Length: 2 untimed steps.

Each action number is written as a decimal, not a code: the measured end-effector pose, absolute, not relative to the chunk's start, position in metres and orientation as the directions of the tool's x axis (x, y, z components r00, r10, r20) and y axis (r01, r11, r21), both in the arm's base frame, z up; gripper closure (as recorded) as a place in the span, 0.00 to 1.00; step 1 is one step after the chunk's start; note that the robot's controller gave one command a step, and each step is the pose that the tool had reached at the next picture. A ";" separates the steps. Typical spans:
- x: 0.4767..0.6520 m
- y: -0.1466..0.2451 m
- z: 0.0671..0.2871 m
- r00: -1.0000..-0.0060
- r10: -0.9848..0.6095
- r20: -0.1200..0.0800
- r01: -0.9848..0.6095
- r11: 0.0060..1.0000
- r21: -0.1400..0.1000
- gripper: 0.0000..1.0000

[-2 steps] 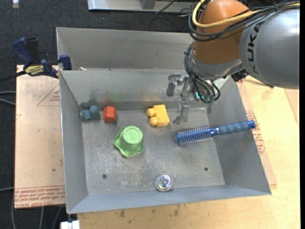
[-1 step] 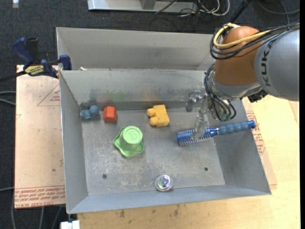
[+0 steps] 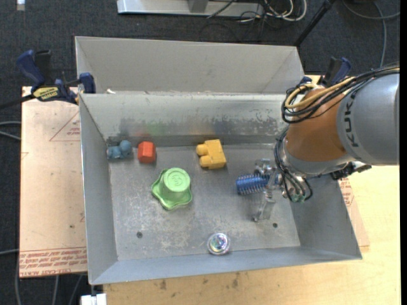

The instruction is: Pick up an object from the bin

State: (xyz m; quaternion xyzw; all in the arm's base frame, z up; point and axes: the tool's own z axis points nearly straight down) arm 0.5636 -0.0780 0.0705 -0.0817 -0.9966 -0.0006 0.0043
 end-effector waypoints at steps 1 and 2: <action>0.568 -0.077 0.075 -0.987 0.160 -0.003 0.160 0.987 0.001 1.00; 0.585 -0.049 0.239 -0.993 0.114 -0.010 0.114 0.993 0.002 1.00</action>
Offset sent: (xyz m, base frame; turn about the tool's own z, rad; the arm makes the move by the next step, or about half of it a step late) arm 0.0000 0.0000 0.0000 0.0000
